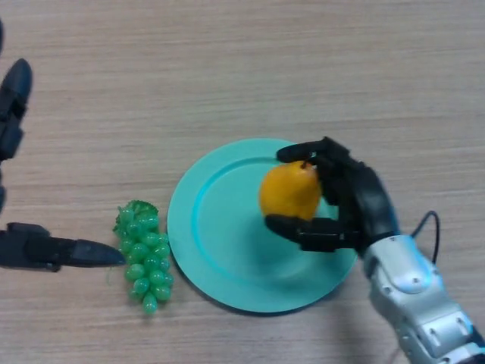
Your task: Pick up the yellow pear and place it on the plate
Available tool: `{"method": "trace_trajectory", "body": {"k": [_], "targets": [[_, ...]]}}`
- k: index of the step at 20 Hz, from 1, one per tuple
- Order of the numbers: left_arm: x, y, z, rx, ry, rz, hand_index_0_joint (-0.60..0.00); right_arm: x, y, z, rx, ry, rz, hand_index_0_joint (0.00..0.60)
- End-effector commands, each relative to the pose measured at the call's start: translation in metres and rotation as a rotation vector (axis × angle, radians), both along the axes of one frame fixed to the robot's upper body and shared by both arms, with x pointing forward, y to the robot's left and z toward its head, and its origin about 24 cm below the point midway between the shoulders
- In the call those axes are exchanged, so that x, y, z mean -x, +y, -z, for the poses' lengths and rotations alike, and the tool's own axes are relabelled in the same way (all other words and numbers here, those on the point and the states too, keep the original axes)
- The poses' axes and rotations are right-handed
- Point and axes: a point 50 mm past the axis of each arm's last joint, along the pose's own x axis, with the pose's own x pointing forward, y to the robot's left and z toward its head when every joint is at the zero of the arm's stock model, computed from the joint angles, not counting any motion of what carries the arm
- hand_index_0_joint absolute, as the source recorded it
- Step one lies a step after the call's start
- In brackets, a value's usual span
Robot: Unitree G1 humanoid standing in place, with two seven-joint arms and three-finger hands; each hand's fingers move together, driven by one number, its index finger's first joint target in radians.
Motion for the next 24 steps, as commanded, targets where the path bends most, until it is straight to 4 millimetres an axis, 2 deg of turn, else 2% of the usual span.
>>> {"method": "trace_trajectory", "body": {"k": [1,2,4,5,6,7,8,9,10,13,18,22,24], "targets": [[0.016,0.006,-0.028,-0.073,-0.203,0.008,0.000,-0.010,0.006,-0.036,-0.099,-0.205,-0.005,0.600],[0.016,0.006,-0.025,-0.097,-0.194,0.000,0.000,-0.006,0.011,-0.025,-0.049,-0.118,-0.032,0.600],[0.015,0.009,-0.024,-0.115,-0.184,-0.010,0.000,-0.008,0.013,-0.019,0.060,-0.110,-0.040,0.600],[0.015,0.009,-0.024,-0.116,-0.185,-0.011,0.000,-0.008,0.013,-0.019,0.066,-0.112,-0.041,0.501],[0.015,0.009,-0.024,-0.117,-0.188,-0.015,0.000,-0.009,0.013,-0.019,0.080,-0.118,-0.042,0.350],[0.014,0.009,-0.023,-0.118,-0.190,-0.018,0.000,-0.009,0.014,-0.020,0.092,-0.124,-0.040,0.251],[0.012,0.009,-0.022,-0.115,-0.195,-0.022,0.000,-0.011,0.015,-0.022,0.107,-0.138,-0.037,0.099],[0.011,0.007,-0.021,-0.115,-0.202,-0.025,0.000,-0.011,0.015,-0.024,0.101,-0.150,-0.032,0.017],[0.009,0.006,-0.020,-0.119,-0.208,-0.033,0.000,-0.012,0.015,-0.028,0.086,-0.159,-0.023,0.000],[0.008,0.005,-0.019,-0.113,-0.213,-0.037,0.000,-0.010,0.011,-0.047,0.027,-0.226,-0.010,0.000],[0.005,0.000,-0.019,-0.112,-0.188,-0.011,0.000,0.008,-0.018,-0.094,0.000,-0.291,-0.002,0.000],[-0.001,-0.009,-0.015,-0.107,-0.194,0.001,0.000,0.042,-0.047,-0.113,0.031,-0.333,-0.028,0.000],[-0.005,-0.013,-0.016,-0.110,-0.178,0.024,0.000,0.061,-0.053,-0.119,0.062,-0.350,-0.039,0.000]]}}
